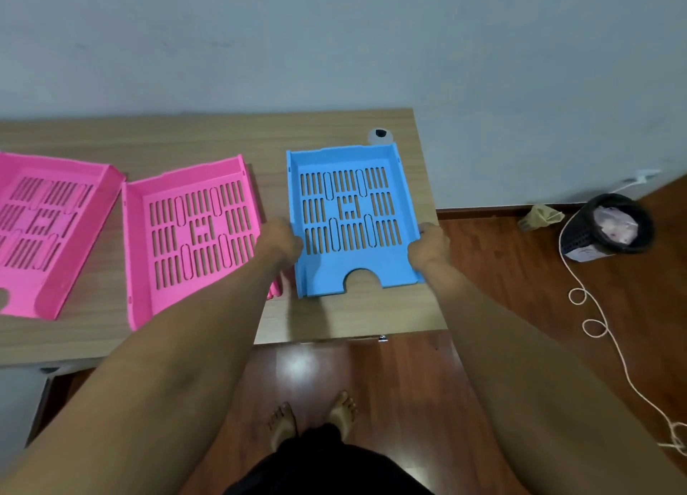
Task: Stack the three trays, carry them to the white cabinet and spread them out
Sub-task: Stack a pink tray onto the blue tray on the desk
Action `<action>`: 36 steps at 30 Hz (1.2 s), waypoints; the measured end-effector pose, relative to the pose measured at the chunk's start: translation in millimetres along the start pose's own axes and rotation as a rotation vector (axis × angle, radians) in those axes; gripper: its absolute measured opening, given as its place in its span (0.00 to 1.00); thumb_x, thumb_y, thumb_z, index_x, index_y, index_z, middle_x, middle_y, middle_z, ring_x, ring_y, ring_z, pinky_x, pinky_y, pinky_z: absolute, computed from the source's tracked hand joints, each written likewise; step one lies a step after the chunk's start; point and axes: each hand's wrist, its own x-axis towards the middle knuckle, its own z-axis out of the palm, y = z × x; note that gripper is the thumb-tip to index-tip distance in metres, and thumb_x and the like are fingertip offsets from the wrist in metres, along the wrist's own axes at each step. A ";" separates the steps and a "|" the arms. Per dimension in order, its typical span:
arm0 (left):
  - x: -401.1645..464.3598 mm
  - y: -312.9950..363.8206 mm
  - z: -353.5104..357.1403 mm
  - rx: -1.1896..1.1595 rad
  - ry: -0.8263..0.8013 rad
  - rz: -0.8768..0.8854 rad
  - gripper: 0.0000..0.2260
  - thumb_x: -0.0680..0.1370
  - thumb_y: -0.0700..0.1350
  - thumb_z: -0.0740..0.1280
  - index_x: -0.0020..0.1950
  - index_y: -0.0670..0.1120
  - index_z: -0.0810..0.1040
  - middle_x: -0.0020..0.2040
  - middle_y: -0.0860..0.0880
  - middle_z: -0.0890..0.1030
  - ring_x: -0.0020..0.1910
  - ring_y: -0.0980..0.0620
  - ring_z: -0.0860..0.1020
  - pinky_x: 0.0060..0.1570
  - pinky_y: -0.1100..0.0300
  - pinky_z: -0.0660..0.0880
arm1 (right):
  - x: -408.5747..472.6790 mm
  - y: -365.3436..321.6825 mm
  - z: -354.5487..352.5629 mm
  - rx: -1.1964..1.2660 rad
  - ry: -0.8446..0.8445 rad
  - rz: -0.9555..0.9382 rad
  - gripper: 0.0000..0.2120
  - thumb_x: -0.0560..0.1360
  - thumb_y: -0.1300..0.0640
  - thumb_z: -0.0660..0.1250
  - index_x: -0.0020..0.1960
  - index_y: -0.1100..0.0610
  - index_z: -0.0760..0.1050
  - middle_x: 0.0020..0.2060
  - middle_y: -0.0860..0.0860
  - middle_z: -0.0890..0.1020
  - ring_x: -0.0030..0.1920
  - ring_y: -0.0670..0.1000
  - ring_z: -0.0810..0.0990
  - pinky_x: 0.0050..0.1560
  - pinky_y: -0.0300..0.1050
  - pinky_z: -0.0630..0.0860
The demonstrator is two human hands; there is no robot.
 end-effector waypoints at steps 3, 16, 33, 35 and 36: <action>0.1 1.8 5.1 0.010 -0.012 0.018 0.10 0.80 0.34 0.65 0.60 0.37 0.79 0.51 0.44 0.81 0.48 0.43 0.82 0.47 0.53 0.81 | -11.7 13.5 -0.8 0.016 0.019 0.013 0.18 0.76 0.69 0.56 0.58 0.58 0.80 0.46 0.53 0.82 0.42 0.56 0.79 0.46 0.49 0.82; -5.2 -12.3 10.2 0.030 0.026 0.013 0.07 0.80 0.35 0.64 0.56 0.38 0.80 0.47 0.43 0.83 0.44 0.43 0.83 0.48 0.49 0.84 | -27.8 13.9 4.2 -0.042 0.002 -0.027 0.11 0.79 0.65 0.60 0.59 0.59 0.75 0.49 0.53 0.83 0.43 0.55 0.83 0.42 0.52 0.84; -21.0 -109.3 -104.9 0.014 0.252 0.116 0.28 0.83 0.46 0.66 0.81 0.41 0.63 0.79 0.39 0.69 0.78 0.37 0.69 0.78 0.40 0.65 | -97.3 -146.1 96.5 -0.014 -0.262 -0.502 0.24 0.81 0.60 0.63 0.76 0.60 0.67 0.71 0.59 0.75 0.69 0.59 0.76 0.67 0.57 0.76; -21.6 -135.4 -118.0 0.018 0.264 0.089 0.28 0.83 0.45 0.65 0.82 0.40 0.61 0.80 0.39 0.67 0.80 0.38 0.65 0.80 0.42 0.61 | -109.9 -160.5 115.9 -0.047 -0.283 -0.513 0.25 0.80 0.61 0.64 0.76 0.62 0.66 0.71 0.60 0.75 0.70 0.60 0.75 0.69 0.55 0.73; -21.5 -148.3 -124.1 0.019 0.264 0.070 0.28 0.83 0.45 0.65 0.81 0.40 0.61 0.80 0.38 0.67 0.80 0.37 0.65 0.80 0.42 0.62 | -115.1 -165.7 124.7 -0.076 -0.292 -0.507 0.23 0.81 0.62 0.63 0.75 0.63 0.67 0.70 0.61 0.76 0.69 0.61 0.76 0.67 0.51 0.73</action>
